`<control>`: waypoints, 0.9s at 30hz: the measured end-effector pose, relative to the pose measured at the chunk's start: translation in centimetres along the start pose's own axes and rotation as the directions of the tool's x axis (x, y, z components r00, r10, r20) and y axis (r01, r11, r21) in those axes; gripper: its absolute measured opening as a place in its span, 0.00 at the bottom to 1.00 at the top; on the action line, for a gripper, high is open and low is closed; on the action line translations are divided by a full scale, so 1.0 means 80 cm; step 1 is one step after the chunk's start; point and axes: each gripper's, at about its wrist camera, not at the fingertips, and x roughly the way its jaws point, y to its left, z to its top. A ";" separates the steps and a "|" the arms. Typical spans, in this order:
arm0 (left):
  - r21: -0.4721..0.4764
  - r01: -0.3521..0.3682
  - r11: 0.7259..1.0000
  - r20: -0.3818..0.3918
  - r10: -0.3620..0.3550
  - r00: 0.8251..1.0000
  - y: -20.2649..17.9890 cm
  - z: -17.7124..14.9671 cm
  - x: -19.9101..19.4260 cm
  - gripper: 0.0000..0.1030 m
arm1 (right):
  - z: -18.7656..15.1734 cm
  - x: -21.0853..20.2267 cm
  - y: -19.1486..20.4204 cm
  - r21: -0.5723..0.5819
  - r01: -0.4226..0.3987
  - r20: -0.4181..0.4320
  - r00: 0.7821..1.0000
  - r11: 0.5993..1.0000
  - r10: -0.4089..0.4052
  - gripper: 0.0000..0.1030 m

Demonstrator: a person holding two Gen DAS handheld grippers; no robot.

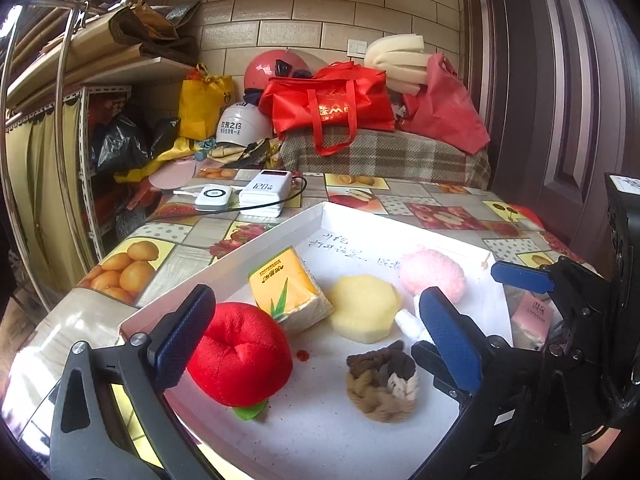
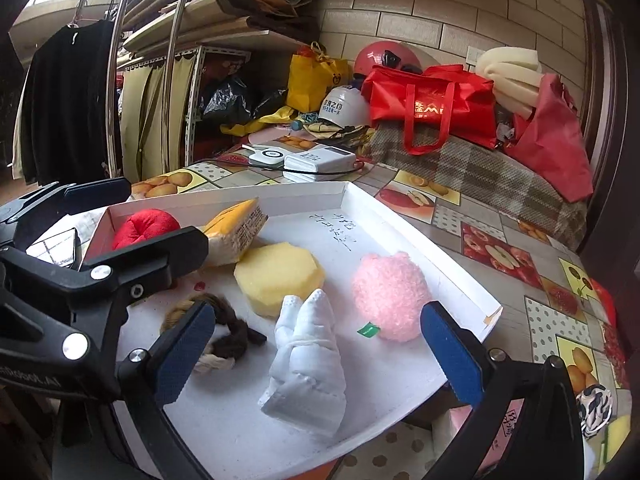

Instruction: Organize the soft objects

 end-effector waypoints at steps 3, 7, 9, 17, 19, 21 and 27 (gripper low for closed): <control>-0.008 0.000 1.000 -0.002 0.000 1.000 0.003 0.000 0.000 1.00 | -0.001 -0.001 -0.002 0.012 0.002 0.004 1.000 1.000 -0.002 1.00; -0.008 0.003 1.000 -0.001 -0.003 1.000 0.003 0.000 0.000 1.00 | -0.001 -0.003 -0.002 0.019 0.004 0.013 1.000 1.000 -0.004 1.00; -0.009 0.003 1.000 -0.002 -0.003 1.000 0.003 0.000 0.000 1.00 | -0.001 -0.004 -0.001 0.020 0.004 0.016 1.000 1.000 -0.005 1.00; -0.009 0.004 1.000 -0.001 -0.004 1.000 0.004 0.000 0.000 1.00 | -0.002 -0.006 -0.001 0.024 0.010 0.024 1.000 1.000 -0.010 1.00; -0.010 0.005 1.000 -0.002 -0.005 1.000 0.004 0.000 0.000 1.00 | -0.002 -0.006 -0.001 0.024 0.010 0.024 1.000 1.000 -0.011 1.00; -0.010 0.005 1.000 -0.002 -0.005 1.000 0.005 0.000 0.000 1.00 | -0.002 -0.006 -0.001 0.024 0.010 0.024 1.000 1.000 -0.011 1.00; -0.011 0.006 1.000 -0.002 -0.006 1.000 0.005 0.000 0.000 1.00 | -0.002 -0.007 -0.001 0.025 0.011 0.027 1.000 1.000 -0.012 1.00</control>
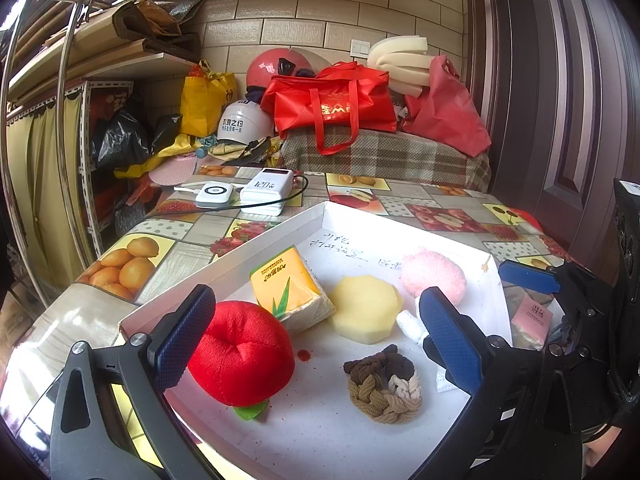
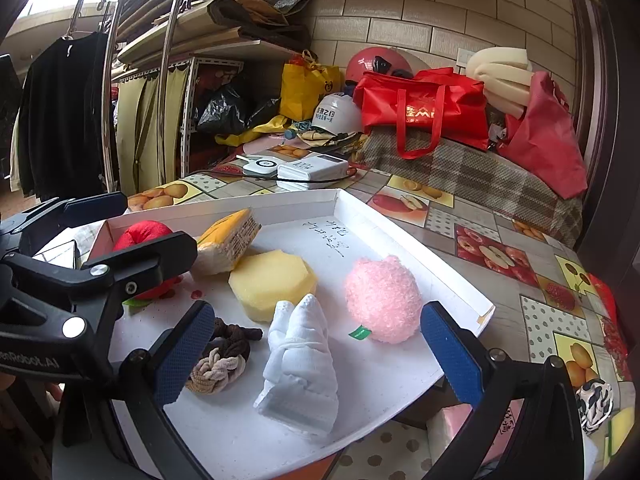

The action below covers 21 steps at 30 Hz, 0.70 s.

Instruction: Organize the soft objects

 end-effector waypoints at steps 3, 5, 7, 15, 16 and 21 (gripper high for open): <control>0.000 0.000 1.000 0.001 0.000 1.000 0.000 0.000 0.000 1.00 | 0.001 -0.001 0.000 -0.001 0.003 0.004 1.000 1.000 -0.003 1.00; 0.000 0.000 1.000 0.001 0.000 1.000 0.000 0.000 0.000 1.00 | 0.001 -0.002 0.000 -0.001 0.004 0.005 1.000 1.000 -0.004 1.00; 0.000 0.000 1.000 0.001 0.000 1.000 0.000 0.000 0.000 1.00 | 0.002 -0.002 0.000 0.000 0.004 0.007 1.000 1.000 -0.004 1.00; -0.002 0.002 1.000 0.000 -0.002 1.000 0.002 0.000 0.000 1.00 | 0.001 -0.002 0.000 -0.001 0.005 0.007 1.000 1.000 -0.005 1.00; -0.001 0.002 1.000 0.000 -0.002 1.000 0.002 0.000 0.000 1.00 | 0.001 -0.002 0.000 -0.001 0.005 0.007 1.000 1.000 -0.005 1.00; -0.001 0.002 1.000 0.001 -0.002 1.000 0.002 0.000 0.000 1.00 | 0.001 -0.003 0.000 0.000 0.005 0.007 1.000 1.000 -0.005 1.00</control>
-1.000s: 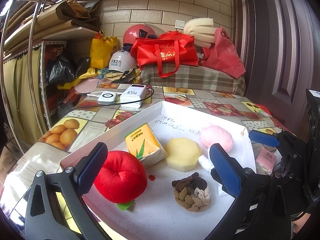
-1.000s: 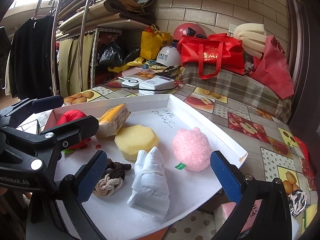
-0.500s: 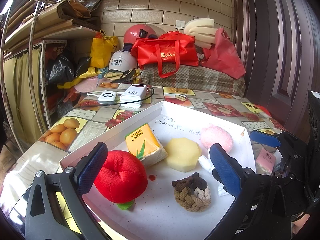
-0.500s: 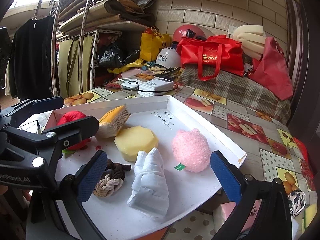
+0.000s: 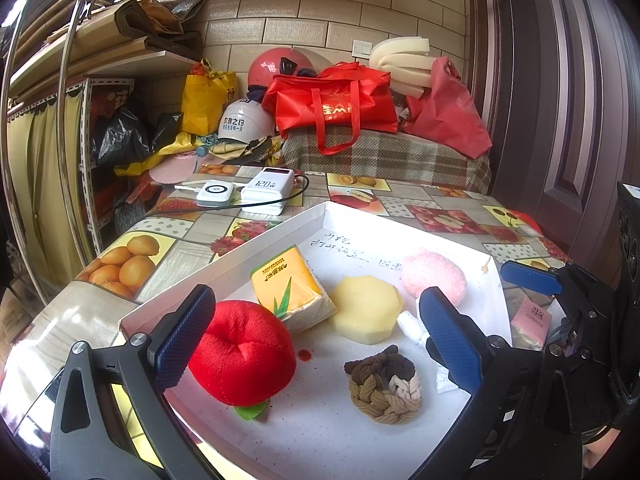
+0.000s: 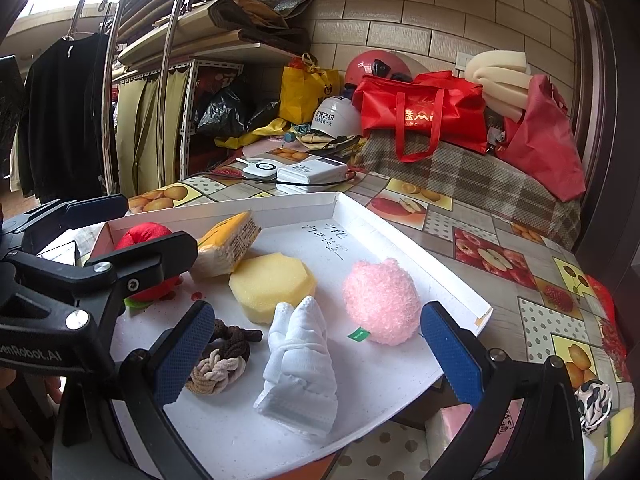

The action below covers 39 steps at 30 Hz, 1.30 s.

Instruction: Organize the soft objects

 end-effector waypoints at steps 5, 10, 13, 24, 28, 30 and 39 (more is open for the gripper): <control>-0.001 0.000 1.000 -0.001 0.000 1.000 0.001 0.000 0.000 1.00 | 0.000 0.000 0.000 0.000 0.000 0.000 1.000 1.000 0.000 1.00; -0.001 0.001 1.000 0.000 -0.001 1.000 0.001 0.000 0.000 1.00 | -0.001 0.000 0.000 0.000 0.000 0.001 1.000 1.000 0.000 1.00; -0.002 0.002 1.000 0.000 -0.002 1.000 0.001 0.000 0.000 1.00 | -0.001 0.000 0.000 -0.001 0.001 0.002 1.000 1.000 -0.001 1.00; -0.006 0.003 1.000 0.001 -0.003 1.000 0.004 0.000 0.000 1.00 | 0.003 -0.008 -0.004 0.024 0.004 0.030 1.000 1.000 -0.005 1.00; -0.007 0.004 1.000 0.002 -0.004 1.000 0.004 0.000 0.000 1.00 | 0.002 -0.008 -0.003 0.021 0.007 0.039 0.999 1.000 -0.008 1.00; -0.007 0.004 1.000 0.002 -0.004 1.000 0.004 0.000 0.000 1.00 | 0.003 -0.009 -0.003 0.025 0.008 0.048 0.999 1.000 -0.009 1.00; -0.009 0.005 1.000 0.003 -0.005 1.000 0.004 0.000 -0.001 1.00 | -0.002 -0.016 -0.003 0.021 0.006 0.063 0.998 1.000 -0.007 1.00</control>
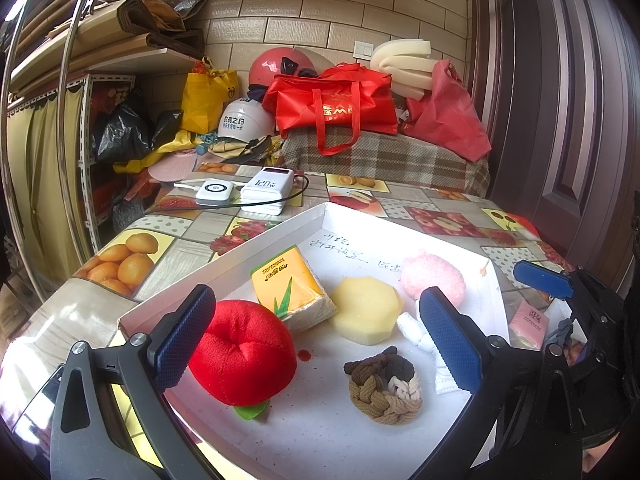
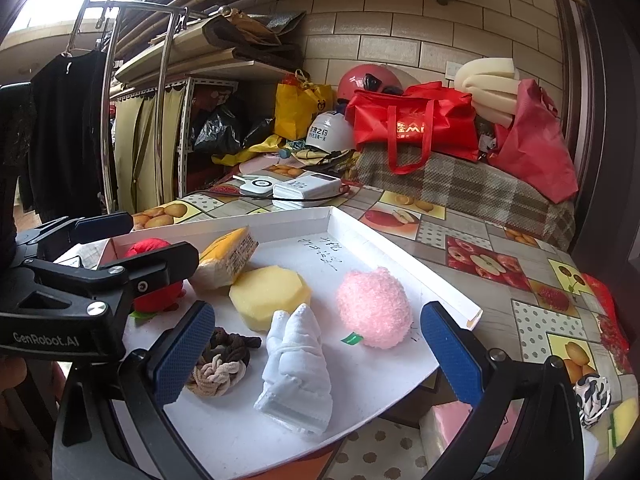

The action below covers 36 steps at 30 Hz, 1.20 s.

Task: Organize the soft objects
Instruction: 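Withdraw both tools from the tray back toward the pile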

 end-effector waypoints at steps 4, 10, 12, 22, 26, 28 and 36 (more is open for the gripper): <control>0.000 0.001 1.000 0.000 -0.001 1.000 0.000 0.000 0.000 1.00 | -0.005 -0.010 0.005 -0.005 -0.030 0.001 1.000 1.000 0.030 1.00; 0.002 0.004 1.000 0.006 -0.004 1.000 -0.004 0.000 0.000 1.00 | -0.019 -0.034 0.010 -0.006 -0.096 -0.019 0.995 0.995 0.096 1.00; 0.002 0.005 1.000 0.009 -0.005 1.000 -0.007 -0.002 0.000 1.00 | -0.026 -0.045 0.015 -0.025 -0.107 -0.021 0.994 0.994 0.107 1.00; -0.002 0.019 1.000 0.020 -0.019 1.000 -0.019 -0.002 -0.003 1.00 | -0.060 -0.171 -0.060 0.154 -0.015 0.221 0.975 0.988 -0.020 1.00; 0.010 0.020 1.000 0.039 -0.021 0.999 -0.026 -0.003 -0.008 1.00 | -0.085 -0.264 -0.128 0.351 0.078 0.385 0.896 0.933 -0.220 1.00; 0.034 0.019 0.999 0.065 -0.022 0.998 -0.028 -0.005 -0.016 1.00 | -0.099 -0.295 -0.165 0.441 0.133 0.383 0.866 0.888 -0.320 1.00; 0.173 0.282 0.943 0.049 -0.295 0.954 -0.123 -0.022 -0.047 1.00 | -0.129 -0.273 -0.283 0.495 0.269 0.053 0.940 0.826 -0.338 1.00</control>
